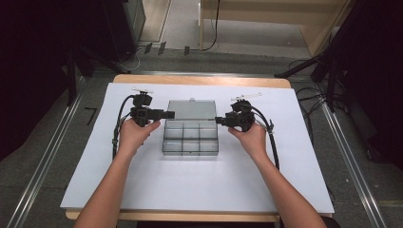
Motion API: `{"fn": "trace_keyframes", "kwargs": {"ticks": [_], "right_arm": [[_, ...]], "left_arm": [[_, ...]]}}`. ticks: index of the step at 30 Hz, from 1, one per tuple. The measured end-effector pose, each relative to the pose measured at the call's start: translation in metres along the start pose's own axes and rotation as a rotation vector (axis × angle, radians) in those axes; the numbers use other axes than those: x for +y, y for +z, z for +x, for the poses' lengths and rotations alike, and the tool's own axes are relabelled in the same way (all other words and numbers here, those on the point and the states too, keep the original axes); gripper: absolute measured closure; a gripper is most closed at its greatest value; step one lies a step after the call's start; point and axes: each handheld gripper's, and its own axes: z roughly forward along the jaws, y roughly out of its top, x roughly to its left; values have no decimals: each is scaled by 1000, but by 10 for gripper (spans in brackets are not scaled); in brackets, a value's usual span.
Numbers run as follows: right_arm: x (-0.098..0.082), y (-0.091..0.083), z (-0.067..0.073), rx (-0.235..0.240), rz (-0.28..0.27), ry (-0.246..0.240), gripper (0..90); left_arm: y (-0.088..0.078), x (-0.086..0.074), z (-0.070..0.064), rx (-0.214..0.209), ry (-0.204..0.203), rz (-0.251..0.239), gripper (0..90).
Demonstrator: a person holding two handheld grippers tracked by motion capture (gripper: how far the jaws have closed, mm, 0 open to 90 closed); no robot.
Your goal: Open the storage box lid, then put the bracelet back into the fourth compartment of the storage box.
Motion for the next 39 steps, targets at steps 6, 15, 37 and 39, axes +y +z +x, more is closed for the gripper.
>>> {"fn": "trace_keyframes", "kwargs": {"ticks": [6, 15, 37, 39], "right_arm": [[1, -8, -4, -8, 10, -8, 449], [1, -17, -15, -29, 26, -16, 446], [-1, -23, -43, -78, 104, 9, 434], [-2, -23, -45, -80, 114, 12, 432]], "left_arm": [[-4, 0, -3, 5, 15, -4, 371], [-4, -1, -1, 23, 25, 9, 371], [-9, -1, 0, 13, 33, 0, 378], [-9, -1, 0, 10, 32, 5, 378]]}}
